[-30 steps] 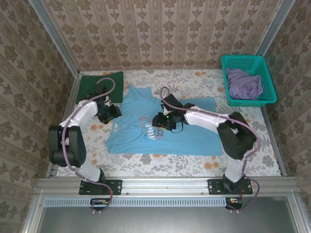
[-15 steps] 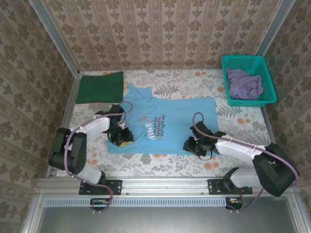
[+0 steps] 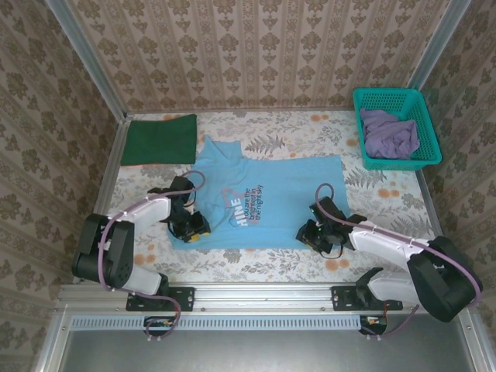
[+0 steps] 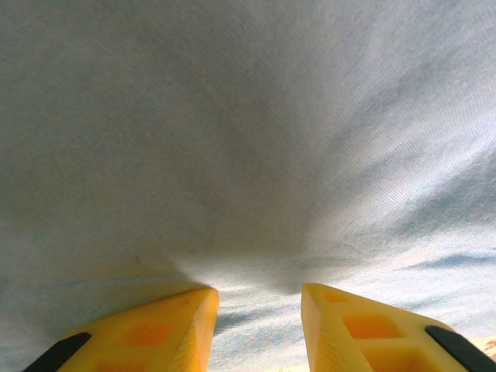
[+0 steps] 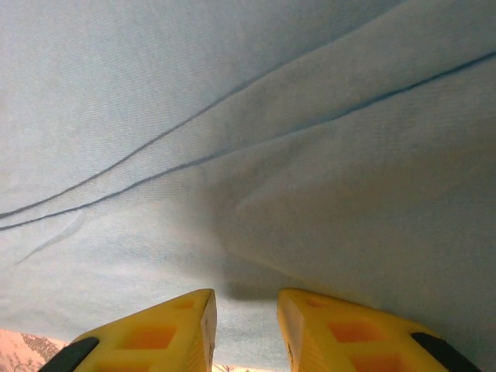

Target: Fold and stack the t-shirts

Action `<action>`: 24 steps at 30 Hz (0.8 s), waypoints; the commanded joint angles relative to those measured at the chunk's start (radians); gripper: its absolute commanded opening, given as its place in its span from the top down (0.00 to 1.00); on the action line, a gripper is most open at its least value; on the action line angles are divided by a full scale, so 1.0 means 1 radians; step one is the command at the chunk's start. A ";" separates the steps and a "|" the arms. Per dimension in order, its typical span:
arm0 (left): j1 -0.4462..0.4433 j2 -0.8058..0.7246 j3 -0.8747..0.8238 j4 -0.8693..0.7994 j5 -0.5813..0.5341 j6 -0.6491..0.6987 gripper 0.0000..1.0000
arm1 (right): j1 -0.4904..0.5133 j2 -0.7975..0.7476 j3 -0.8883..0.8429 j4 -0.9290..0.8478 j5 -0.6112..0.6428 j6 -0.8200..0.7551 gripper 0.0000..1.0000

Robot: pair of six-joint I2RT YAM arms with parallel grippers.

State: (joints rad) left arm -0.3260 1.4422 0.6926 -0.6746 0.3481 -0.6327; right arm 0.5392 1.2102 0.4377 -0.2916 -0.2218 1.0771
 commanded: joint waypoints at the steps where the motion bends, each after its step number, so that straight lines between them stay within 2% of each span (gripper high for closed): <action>1: -0.003 -0.010 -0.054 -0.115 -0.039 -0.034 0.63 | 0.008 -0.021 -0.110 -0.230 -0.035 0.059 0.67; 9: -0.028 -0.008 -0.002 -0.218 -0.059 -0.042 0.61 | 0.062 -0.244 -0.162 -0.376 -0.054 0.163 0.66; 12: -0.028 -0.002 0.028 -0.243 -0.050 -0.032 0.60 | 0.067 -0.291 -0.139 -0.412 -0.046 0.166 0.63; 19: -0.008 -0.050 0.262 -0.362 -0.075 -0.004 0.50 | 0.076 -0.290 0.069 -0.517 0.035 0.026 0.53; 24: 0.052 0.066 0.478 -0.314 -0.040 0.016 0.45 | 0.074 -0.273 0.184 -0.408 0.118 -0.066 0.46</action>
State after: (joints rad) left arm -0.3027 1.4376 1.0687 -0.9787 0.3038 -0.6468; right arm 0.6098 0.9237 0.5613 -0.7216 -0.1875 1.0931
